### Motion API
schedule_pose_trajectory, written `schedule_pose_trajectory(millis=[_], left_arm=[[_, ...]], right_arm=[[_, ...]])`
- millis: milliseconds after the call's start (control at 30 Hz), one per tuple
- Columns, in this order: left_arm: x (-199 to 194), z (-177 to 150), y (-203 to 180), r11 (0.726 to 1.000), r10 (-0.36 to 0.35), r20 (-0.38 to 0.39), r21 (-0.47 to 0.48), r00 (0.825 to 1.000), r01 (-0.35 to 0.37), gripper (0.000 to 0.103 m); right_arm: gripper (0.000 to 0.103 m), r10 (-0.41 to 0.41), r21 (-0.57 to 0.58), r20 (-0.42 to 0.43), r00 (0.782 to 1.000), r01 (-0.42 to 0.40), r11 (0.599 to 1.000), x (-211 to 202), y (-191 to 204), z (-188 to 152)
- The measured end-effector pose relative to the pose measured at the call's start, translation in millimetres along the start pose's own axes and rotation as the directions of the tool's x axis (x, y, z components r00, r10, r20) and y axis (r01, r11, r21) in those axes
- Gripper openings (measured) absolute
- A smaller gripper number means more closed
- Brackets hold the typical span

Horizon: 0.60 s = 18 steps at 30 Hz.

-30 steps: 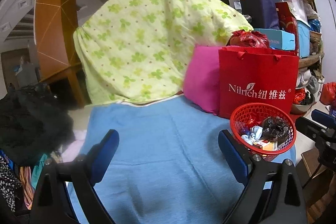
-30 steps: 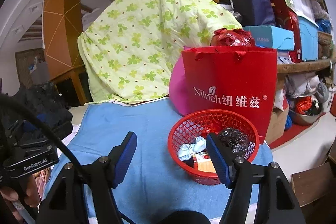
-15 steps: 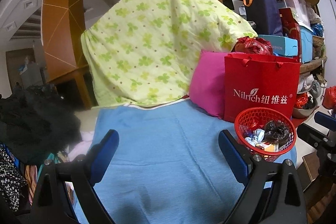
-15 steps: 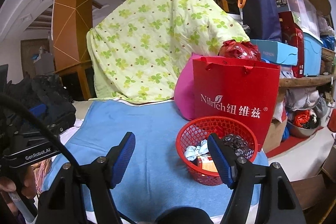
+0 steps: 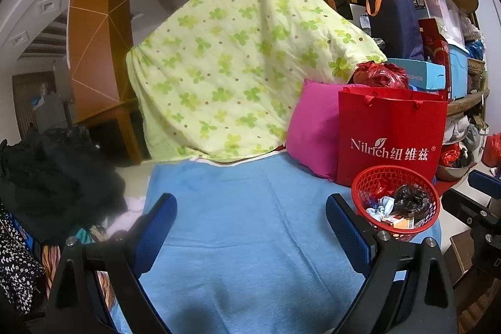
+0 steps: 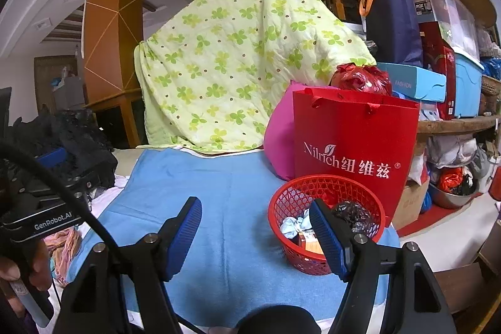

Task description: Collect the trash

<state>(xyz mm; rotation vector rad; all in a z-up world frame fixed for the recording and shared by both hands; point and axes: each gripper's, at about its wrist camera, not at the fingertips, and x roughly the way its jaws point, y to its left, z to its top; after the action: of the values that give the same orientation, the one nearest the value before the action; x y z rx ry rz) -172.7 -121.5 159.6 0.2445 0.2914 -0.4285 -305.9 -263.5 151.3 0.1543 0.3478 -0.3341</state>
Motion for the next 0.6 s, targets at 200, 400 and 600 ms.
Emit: schedule_pose_trajectory(millis=[200, 400, 600], left_arm=[[-5.2, 0.9, 2.9, 1.0, 0.01, 0.001, -0.013, 1.0, -0.01, 0.099], [-9.3, 1.1, 6.2, 1.0, 0.027, 0.009, -0.014, 1.0, -0.027, 0.103], [-9.9, -1.8, 7.4, 1.0, 0.022, -0.001, -0.014, 1.0, -0.022, 0.103]], right_arm=[[0.075, 0.009, -0.016, 0.0, 1.0, -0.009, 1.0, -3.0, 6.2, 3.4], [0.075, 0.011, -0.028, -0.003, 1.0, -0.011, 1.0, -4.1, 11.7, 4.5], [0.075, 0.001, -0.034, -0.015, 1.0, -0.002, 0.999, -3.6, 14.2, 3.7]])
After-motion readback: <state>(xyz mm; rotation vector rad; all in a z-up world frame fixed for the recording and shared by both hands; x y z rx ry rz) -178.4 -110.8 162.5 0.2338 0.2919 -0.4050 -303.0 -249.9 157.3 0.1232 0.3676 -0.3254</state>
